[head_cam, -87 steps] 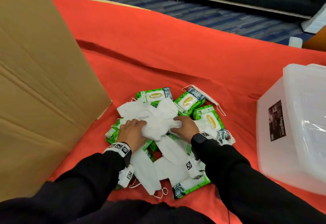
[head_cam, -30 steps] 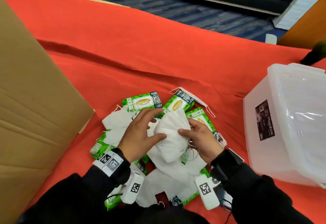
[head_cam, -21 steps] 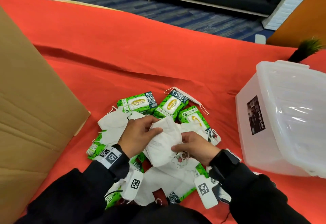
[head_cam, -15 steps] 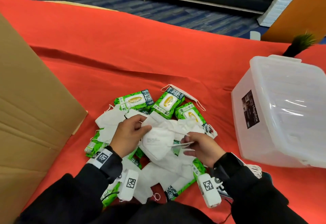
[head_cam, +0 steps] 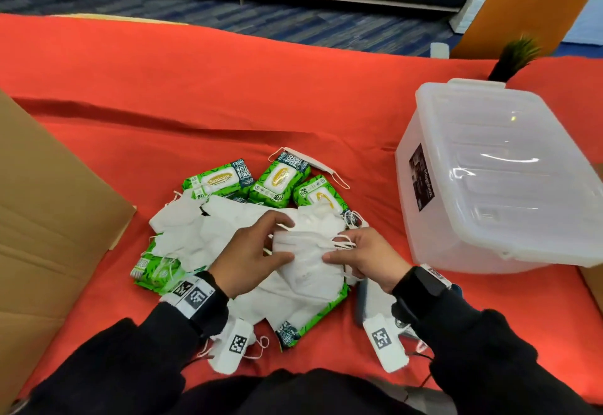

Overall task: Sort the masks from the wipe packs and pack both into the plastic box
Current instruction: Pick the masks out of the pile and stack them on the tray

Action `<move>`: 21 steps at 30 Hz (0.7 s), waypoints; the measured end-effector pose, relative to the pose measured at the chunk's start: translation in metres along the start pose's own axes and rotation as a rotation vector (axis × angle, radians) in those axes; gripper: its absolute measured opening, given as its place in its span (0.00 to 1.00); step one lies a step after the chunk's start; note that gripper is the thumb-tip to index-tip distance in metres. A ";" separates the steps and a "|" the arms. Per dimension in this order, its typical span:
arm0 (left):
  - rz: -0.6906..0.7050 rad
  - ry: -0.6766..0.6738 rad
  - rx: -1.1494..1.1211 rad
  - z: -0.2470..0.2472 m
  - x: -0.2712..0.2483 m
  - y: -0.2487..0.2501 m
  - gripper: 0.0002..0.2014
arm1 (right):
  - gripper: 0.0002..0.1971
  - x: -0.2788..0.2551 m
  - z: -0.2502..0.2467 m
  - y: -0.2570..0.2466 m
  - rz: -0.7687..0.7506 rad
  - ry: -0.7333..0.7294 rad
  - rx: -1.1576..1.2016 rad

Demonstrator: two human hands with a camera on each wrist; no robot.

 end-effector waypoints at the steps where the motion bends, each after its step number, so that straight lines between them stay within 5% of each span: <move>1: 0.057 -0.052 0.131 0.008 0.005 0.010 0.21 | 0.11 -0.007 -0.007 0.002 -0.008 -0.006 -0.039; 4: 0.175 -0.235 0.430 0.039 0.022 0.030 0.16 | 0.15 -0.025 -0.023 0.010 -0.003 0.011 -0.116; 7: 0.150 -0.315 0.502 0.056 0.029 0.026 0.08 | 0.10 -0.047 -0.056 0.020 0.041 0.041 -0.040; 11: 0.090 -0.309 0.408 0.062 0.033 0.013 0.06 | 0.12 -0.071 -0.107 0.041 0.053 0.122 0.334; 15: 0.115 -0.381 0.375 0.113 0.040 0.030 0.09 | 0.24 -0.071 -0.096 0.054 0.041 0.144 0.232; 21: -0.040 -0.420 0.077 0.124 0.035 0.023 0.04 | 0.09 -0.089 -0.131 0.072 0.063 0.149 0.353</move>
Point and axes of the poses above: each hand's wrist, its own x-axis towards the middle knuckle, its own z-axis out of the palm, y = z × x, the point moved 7 cm from there along x, towards the middle knuckle, and after that the axes turned 7 degrees about -y, right-handed, at the moved point
